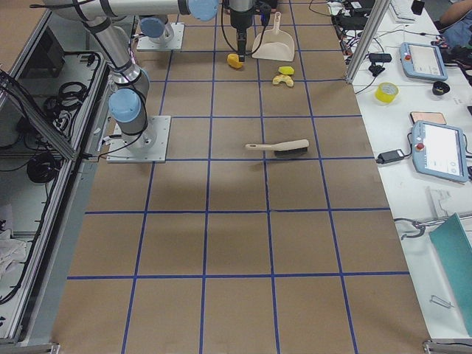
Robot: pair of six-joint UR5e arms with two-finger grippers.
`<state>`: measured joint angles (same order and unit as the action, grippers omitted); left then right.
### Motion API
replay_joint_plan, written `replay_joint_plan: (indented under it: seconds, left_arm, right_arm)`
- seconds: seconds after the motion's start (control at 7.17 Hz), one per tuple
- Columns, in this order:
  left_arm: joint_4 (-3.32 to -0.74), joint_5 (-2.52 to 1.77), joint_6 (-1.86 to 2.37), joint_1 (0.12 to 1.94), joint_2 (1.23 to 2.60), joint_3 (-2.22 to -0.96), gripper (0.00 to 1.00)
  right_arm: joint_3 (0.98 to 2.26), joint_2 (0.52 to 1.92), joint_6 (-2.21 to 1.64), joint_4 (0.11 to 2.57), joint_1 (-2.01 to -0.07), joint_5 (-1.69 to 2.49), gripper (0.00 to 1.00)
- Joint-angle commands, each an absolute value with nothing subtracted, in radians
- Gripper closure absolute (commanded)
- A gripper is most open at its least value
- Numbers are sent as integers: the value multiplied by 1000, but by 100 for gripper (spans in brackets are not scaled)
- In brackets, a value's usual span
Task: Sweep and dump trash into bin
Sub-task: 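Grasp the white dustpan handle with left gripper while right grasps brush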
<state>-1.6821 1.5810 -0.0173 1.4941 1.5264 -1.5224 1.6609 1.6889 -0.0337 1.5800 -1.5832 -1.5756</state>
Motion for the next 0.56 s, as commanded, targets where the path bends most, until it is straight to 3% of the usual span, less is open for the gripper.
replay_joint_plan:
  seconds: [0.0,0.42]
  left_arm:
    - [-1642,1528,-88,1485,1532,-1523,12]
    - [-1569,1534,-478,1412,1586,-1531,12]
  right_arm:
    - [1663,1687,-34,1585,-1583,-1572,0]
    - [1669,1668,-28,1600,-1575,-1585,0]
